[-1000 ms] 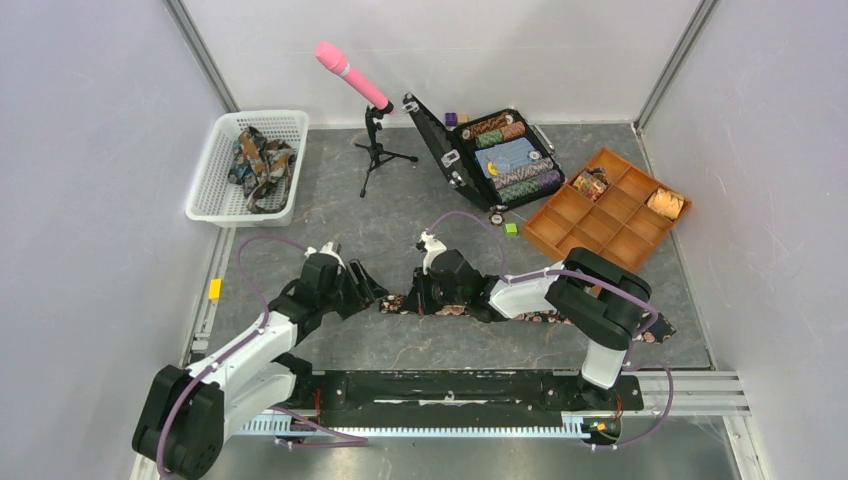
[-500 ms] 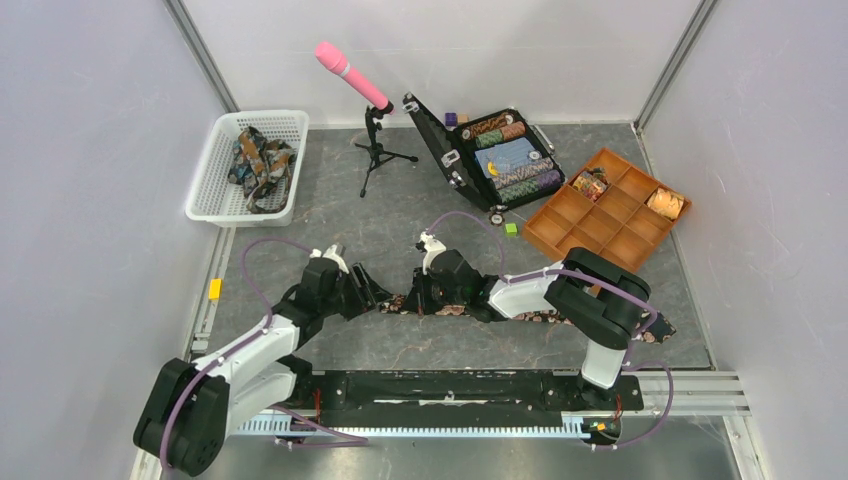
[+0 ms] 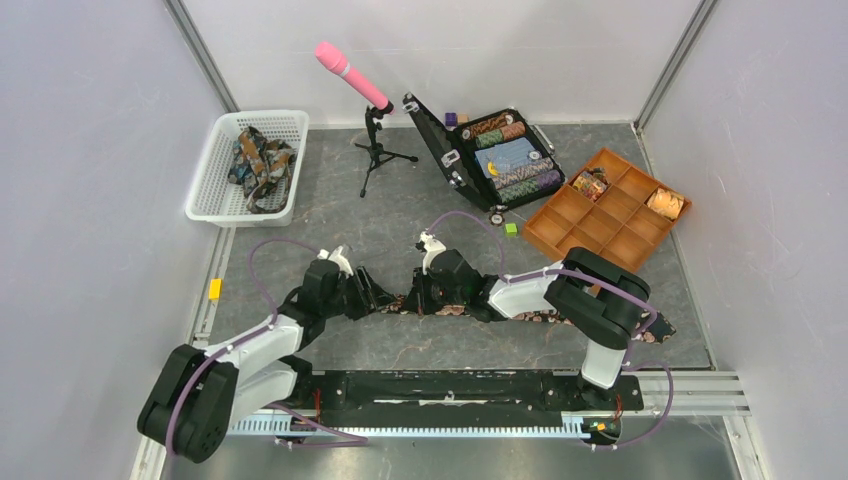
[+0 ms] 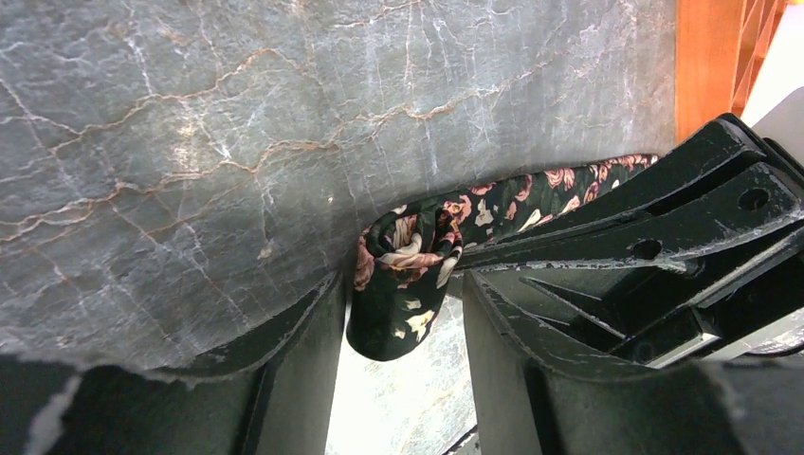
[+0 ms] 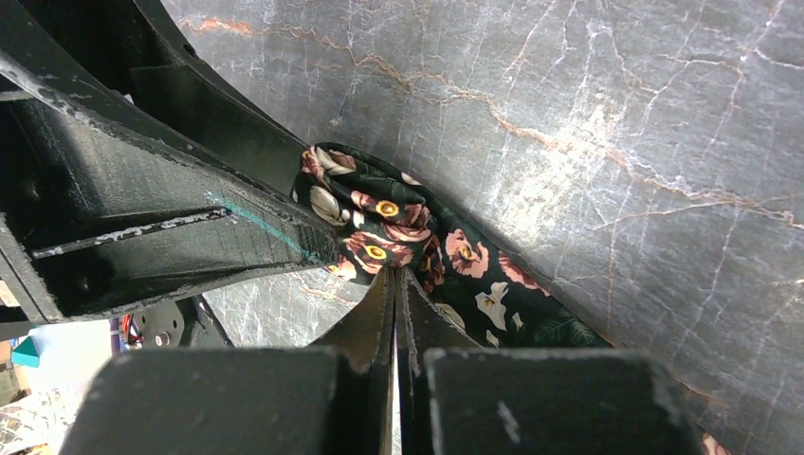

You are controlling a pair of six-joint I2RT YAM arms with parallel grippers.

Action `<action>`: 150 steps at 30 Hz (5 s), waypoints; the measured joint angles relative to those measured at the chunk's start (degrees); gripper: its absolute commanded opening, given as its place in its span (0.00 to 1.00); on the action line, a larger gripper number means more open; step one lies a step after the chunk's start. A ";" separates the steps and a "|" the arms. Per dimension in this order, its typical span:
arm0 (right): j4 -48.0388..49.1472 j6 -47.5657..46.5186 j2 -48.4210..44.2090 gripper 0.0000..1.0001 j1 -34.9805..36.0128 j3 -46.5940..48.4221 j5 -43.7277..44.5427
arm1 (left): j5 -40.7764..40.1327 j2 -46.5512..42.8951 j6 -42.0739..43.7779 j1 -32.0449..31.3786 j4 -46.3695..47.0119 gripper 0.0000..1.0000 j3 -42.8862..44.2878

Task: Roll the ties
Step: Roll the tie at the center of the board.

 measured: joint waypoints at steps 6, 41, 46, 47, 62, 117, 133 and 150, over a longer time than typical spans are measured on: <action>-0.17 -0.02 0.07 0.00 0.00 0.13 -0.02 | 0.55 1.38 0.37 0.00 1.95 0.47 -0.35; -10.99 -8.09 -19.76 0.10 -3.63 -2.62 3.91 | -8.33 0.81 7.96 -0.76 -20.22 0.29 14.21; -15.47 -9.97 -24.37 0.10 -4.33 -3.34 6.71 | -13.03 1.62 10.19 -1.92 -25.73 0.28 19.06; -16.37 -10.36 -25.35 0.10 -4.50 -3.34 7.48 | -14.14 2.23 10.56 -2.54 -26.99 0.28 20.00; -24.22 -13.16 -35.67 0.11 -6.82 -4.55 13.35 | -30.95 15.54 14.51 -13.73 -40.52 0.26 33.09; -41.16 -14.36 -57.40 0.18 -7.96 -9.20 29.57 | -63.04 50.97 15.76 -37.16 -62.99 0.38 57.68; -41.33 -14.34 -57.83 0.18 -7.98 -9.90 29.77 | -62.12 50.97 17.07 -37.16 -62.79 0.46 57.79; -41.35 -14.36 -58.14 0.19 -8.00 -9.94 30.25 | -57.96 48.48 17.25 -37.16 -61.92 0.52 58.90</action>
